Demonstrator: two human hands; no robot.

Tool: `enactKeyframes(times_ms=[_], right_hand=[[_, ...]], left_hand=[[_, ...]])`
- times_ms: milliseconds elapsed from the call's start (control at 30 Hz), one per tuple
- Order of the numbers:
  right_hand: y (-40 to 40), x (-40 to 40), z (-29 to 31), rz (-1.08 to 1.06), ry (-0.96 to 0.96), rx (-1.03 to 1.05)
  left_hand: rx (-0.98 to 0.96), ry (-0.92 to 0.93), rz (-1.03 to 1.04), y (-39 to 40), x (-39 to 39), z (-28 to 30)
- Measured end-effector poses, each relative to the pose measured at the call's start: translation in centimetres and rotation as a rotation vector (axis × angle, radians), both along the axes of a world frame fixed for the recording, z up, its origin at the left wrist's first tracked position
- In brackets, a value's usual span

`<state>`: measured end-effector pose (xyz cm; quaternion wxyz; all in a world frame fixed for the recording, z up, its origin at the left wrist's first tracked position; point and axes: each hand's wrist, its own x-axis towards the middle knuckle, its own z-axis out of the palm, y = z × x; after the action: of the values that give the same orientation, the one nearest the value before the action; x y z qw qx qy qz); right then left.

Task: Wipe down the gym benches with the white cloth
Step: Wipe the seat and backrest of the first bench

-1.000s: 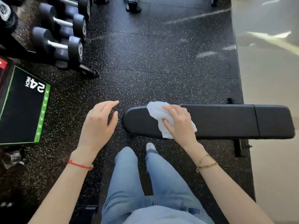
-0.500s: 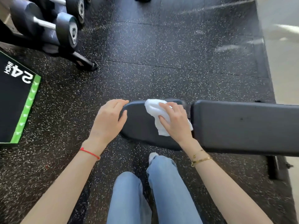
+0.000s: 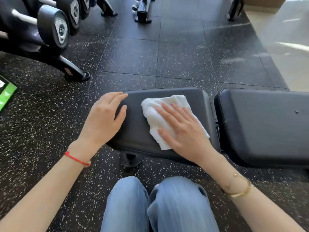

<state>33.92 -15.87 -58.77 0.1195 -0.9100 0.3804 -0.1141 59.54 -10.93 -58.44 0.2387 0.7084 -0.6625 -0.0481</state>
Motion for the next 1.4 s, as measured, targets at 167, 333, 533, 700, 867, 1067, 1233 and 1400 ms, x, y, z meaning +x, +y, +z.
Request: enactKeyframes(times_ms=[167,333,533,700,867,1067,1233,1400], right_hand=[[-5.2,2.6,0.4,-0.184,0.194,-0.029],[-2.5,4.7,0.1,-0.071,0.214,-0.021],[-2.1,-2.5,-0.7,-0.177,0.24,-0.045],[-7.9,3.1,0.6,-0.302,0.26,0.035],[-0.7,3.1,-0.5,-0.028,0.199,-0.029],[-4.1,-2.1,0.2,-0.237,0.248,-0.007],[-6.6,3.3,0.6,-0.213,0.224,0.026],[0.5,-0.3,-0.9,-0.033,0.163,-0.037]], left_hand=[[-0.006,0.065,0.057,-0.1,-0.5,-0.9],[-0.035,0.08,0.152,-0.3,-1.4,-1.6],[-0.078,0.063,0.204,-0.6,-1.7,-2.5],[-0.079,0.043,0.238,-0.5,-2.1,-2.7],[-0.089,0.046,0.234,-0.5,-2.1,-2.8],[-0.098,0.051,0.248,-0.4,-2.1,-2.8],[-0.084,0.042,0.268,-0.5,-2.5,-2.6],[-0.088,0.052,0.261,-0.5,-2.4,-2.5]])
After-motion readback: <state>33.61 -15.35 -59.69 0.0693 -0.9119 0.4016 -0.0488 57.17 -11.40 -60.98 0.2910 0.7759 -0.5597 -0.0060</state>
